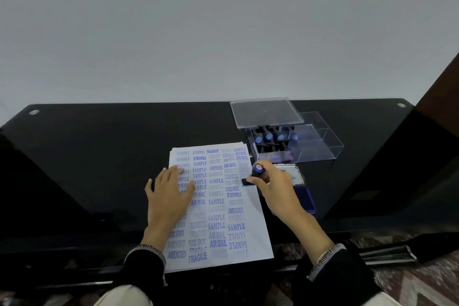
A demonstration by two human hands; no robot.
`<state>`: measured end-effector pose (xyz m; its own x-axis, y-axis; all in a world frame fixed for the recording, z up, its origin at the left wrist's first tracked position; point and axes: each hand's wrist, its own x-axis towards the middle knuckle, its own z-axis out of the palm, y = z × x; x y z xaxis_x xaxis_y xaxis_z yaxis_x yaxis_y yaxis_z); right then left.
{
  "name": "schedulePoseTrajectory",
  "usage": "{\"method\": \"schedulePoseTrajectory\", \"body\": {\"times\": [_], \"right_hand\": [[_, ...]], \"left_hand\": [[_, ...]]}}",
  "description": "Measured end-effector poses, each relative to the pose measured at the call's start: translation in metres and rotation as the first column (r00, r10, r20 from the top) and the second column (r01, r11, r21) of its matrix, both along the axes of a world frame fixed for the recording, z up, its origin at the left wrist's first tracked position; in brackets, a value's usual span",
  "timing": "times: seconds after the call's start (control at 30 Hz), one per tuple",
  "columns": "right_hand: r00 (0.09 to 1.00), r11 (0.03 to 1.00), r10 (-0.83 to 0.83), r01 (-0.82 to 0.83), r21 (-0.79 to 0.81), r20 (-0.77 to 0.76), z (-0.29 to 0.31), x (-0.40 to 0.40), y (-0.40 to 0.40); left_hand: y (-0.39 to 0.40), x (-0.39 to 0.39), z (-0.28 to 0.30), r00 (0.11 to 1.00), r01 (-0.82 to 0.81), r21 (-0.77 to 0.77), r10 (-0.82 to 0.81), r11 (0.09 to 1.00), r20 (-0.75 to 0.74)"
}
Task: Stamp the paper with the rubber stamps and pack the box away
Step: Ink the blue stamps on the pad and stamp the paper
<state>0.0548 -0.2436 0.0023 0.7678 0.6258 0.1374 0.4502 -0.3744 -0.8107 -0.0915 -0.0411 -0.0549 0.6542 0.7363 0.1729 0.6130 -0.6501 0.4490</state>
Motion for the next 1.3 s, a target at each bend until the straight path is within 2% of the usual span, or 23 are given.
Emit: {"method": "schedulePoseTrajectory", "body": {"times": [0.33, 0.7, 1.3], "right_hand": [[0.994, 0.985, 0.033, -0.015, -0.173, 0.103, -0.012, 0.001, 0.009], [0.995, 0.988, 0.002, 0.013, -0.154, 0.097, -0.018, -0.005, 0.007], [0.985, 0.989, 0.019, 0.006, -0.146, 0.169, -0.021, -0.009, 0.006]], "left_hand": [[0.000, 0.000, -0.001, 1.000, -0.001, 0.002, 0.001, 1.000, 0.028], [0.001, 0.000, -0.002, 1.000, -0.006, 0.020, 0.006, 1.000, 0.021], [0.001, 0.000, -0.001, 1.000, -0.005, 0.015, 0.005, 1.000, 0.024]]}}
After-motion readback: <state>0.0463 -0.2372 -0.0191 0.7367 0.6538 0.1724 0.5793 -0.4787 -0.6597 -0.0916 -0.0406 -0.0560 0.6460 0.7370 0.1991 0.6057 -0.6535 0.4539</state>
